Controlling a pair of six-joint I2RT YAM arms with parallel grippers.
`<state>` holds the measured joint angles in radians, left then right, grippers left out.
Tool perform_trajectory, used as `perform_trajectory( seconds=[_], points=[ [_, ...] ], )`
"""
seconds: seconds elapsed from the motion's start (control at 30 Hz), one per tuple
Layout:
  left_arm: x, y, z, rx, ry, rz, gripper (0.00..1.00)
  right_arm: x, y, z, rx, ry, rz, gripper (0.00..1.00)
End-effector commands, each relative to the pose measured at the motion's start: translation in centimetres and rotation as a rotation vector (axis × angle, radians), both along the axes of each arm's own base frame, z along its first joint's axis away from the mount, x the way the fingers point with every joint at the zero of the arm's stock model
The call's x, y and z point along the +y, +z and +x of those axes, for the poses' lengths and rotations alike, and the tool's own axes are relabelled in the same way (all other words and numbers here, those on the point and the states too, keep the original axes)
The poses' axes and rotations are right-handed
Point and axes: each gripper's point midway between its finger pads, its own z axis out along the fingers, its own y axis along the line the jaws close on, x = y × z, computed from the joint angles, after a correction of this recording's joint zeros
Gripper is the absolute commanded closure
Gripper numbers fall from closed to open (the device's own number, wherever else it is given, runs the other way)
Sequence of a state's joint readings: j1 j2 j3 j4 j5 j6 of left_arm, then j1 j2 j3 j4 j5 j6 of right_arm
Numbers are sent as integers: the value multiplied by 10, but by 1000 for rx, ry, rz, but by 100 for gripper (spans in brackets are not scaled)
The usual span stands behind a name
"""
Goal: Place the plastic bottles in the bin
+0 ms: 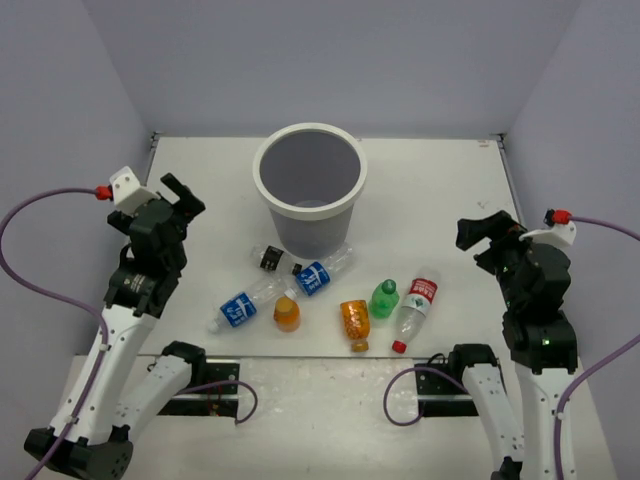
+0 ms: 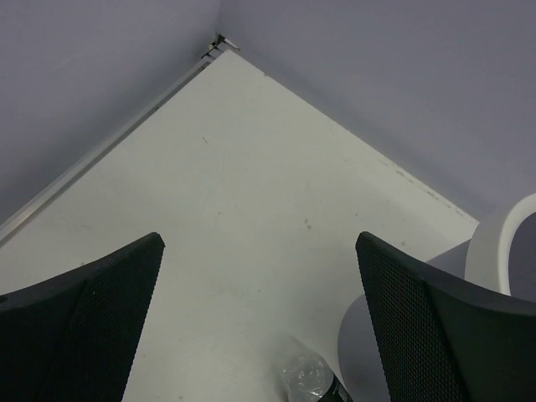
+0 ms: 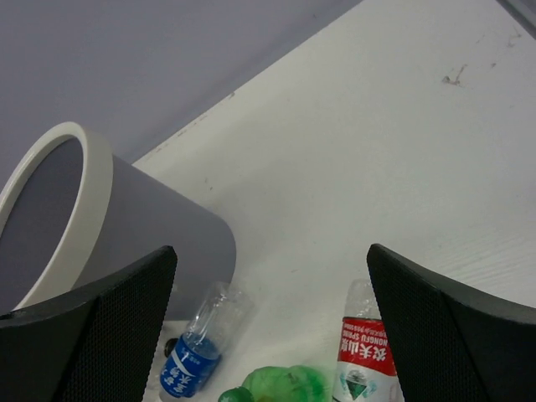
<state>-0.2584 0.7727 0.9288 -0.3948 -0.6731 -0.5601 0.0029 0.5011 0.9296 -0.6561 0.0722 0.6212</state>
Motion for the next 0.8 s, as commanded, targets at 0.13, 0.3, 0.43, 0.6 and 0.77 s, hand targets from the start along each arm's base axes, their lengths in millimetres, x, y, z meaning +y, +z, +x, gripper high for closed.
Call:
perform_trajectory(
  seconds=[0.13,0.3,0.43,0.6,0.77],
  points=[
    [-2,-21,2,50,6,-14,0,-3,-22,-13,85,-6,-26,1],
    [1,-27,-2,54,26,-18,0,-1,-65,-15,176,-9,7,1],
    [3,-28,-8,36,28,-29,0,13,-114,-12,276,54,46,1],
    [2,-31,-9,17,22,-37,0,25,-157,1,388,103,98,1],
    [5,-34,-10,45,42,-24,0,34,-192,6,494,134,139,1]
  ],
)
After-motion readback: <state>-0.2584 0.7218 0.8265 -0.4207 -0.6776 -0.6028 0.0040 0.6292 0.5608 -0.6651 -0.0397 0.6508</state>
